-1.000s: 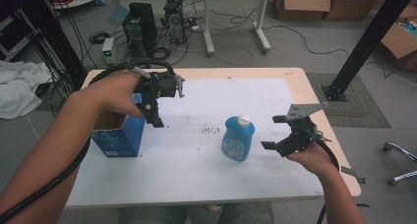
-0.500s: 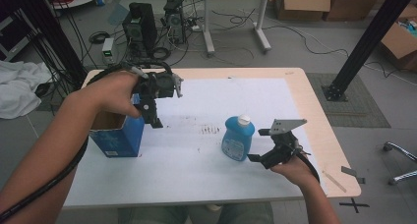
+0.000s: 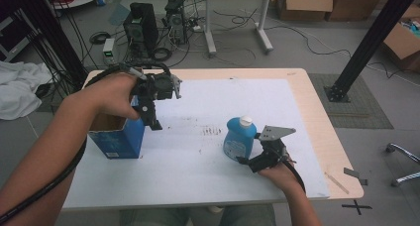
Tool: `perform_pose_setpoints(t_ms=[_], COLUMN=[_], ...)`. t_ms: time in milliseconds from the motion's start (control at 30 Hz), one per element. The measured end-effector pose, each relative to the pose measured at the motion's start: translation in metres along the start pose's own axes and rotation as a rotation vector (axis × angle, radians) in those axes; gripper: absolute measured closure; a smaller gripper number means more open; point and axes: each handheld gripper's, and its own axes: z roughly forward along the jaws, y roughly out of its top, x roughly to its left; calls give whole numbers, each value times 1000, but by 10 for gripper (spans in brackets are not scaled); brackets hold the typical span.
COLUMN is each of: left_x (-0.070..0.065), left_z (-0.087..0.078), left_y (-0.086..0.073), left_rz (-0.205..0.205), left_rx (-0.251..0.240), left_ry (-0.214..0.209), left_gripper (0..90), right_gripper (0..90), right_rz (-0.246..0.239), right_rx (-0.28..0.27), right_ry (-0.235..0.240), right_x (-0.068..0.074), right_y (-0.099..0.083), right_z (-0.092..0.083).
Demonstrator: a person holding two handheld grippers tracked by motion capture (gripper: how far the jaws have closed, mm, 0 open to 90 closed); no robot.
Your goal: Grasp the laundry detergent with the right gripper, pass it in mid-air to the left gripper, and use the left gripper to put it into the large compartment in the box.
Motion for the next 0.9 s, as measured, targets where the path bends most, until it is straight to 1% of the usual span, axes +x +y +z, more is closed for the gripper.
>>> perform_pose_setpoints(t_ms=[233,333,467,767,900], left_x=[-3,-3,-3,-3,-3], left_z=[0,0,1,1,2], left_y=[0,-1,-1,0,0], left_rz=[4,3,2,4,5], left_rx=[2,-4,2,-2,5], left_ry=[2,1,1,2,3], left_gripper=[1,1,1,1,1], right_gripper=[0,0,0,0,31], right_rz=[3,11,22,13,24], right_rx=[-42,-61,-85,-107,-120], right_ry=[-29,-38,-51,-80,-89], right_x=[-1,-2,-2,1,1], right_y=[-1,-1,-2,-2,-2], right_z=[7,9,12,19,21])
